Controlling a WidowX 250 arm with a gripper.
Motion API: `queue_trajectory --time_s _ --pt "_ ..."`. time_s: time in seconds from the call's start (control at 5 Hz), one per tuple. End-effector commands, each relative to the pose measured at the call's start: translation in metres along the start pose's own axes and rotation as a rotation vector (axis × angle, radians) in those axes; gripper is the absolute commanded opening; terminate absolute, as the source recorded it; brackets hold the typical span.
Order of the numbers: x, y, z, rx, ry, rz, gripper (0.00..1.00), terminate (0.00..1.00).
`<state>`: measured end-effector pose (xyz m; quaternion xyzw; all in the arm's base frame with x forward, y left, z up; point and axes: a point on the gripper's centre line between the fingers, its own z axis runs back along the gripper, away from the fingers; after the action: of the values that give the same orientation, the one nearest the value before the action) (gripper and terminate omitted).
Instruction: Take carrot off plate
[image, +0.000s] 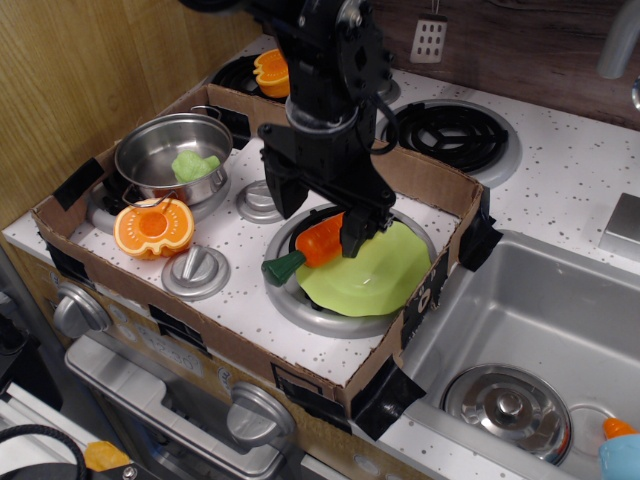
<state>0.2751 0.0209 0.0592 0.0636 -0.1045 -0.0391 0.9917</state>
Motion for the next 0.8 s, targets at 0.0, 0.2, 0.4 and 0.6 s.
queue_trajectory --time_s 0.0,0.2,0.4,0.6 --pt "-0.002 0.008 -0.020 -0.030 -0.026 0.026 1.00 0.00" --pt "-0.003 0.011 -0.028 -0.058 -0.009 0.045 1.00 0.00" --pt "0.003 0.014 -0.033 -0.065 -0.007 0.059 1.00 0.00" --pt "0.012 0.015 -0.028 -0.053 -0.008 0.059 0.00 0.00"
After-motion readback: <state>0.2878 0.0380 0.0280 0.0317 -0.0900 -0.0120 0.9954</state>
